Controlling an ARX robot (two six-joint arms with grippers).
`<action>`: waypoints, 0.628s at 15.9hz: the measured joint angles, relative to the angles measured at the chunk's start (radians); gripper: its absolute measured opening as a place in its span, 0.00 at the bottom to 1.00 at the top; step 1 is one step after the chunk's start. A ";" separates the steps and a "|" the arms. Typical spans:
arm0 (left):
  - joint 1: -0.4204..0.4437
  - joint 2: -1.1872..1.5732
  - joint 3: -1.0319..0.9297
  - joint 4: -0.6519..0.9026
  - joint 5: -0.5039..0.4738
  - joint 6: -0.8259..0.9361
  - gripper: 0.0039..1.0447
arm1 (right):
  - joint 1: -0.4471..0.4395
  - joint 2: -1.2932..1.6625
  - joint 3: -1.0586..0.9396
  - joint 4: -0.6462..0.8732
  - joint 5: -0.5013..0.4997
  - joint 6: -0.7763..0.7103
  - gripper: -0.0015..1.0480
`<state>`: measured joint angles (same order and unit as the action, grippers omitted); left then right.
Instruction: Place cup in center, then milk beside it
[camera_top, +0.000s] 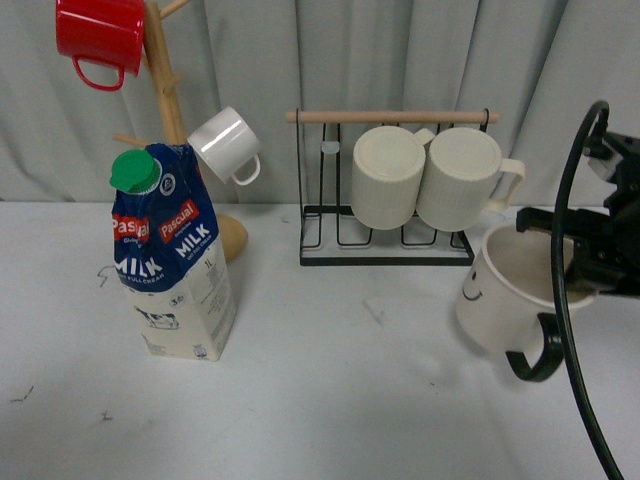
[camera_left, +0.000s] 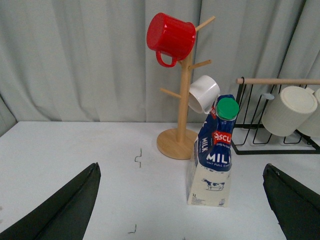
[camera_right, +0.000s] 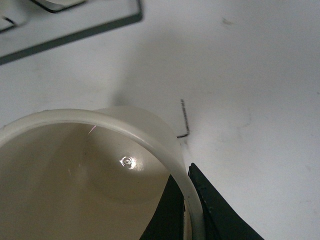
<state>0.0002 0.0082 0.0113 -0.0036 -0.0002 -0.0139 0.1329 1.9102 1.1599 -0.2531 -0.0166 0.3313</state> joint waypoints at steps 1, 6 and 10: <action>0.000 0.000 0.000 0.000 0.000 0.000 0.94 | 0.023 -0.015 0.000 0.008 -0.014 0.003 0.03; 0.000 0.000 0.000 0.000 0.000 0.000 0.94 | 0.138 0.053 0.053 -0.019 -0.013 0.069 0.03; 0.000 0.000 0.000 0.000 0.000 0.000 0.94 | 0.193 0.108 0.097 -0.037 0.007 0.106 0.03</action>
<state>0.0002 0.0082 0.0113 -0.0036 -0.0006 -0.0139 0.3260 2.0178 1.2564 -0.2905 -0.0093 0.4370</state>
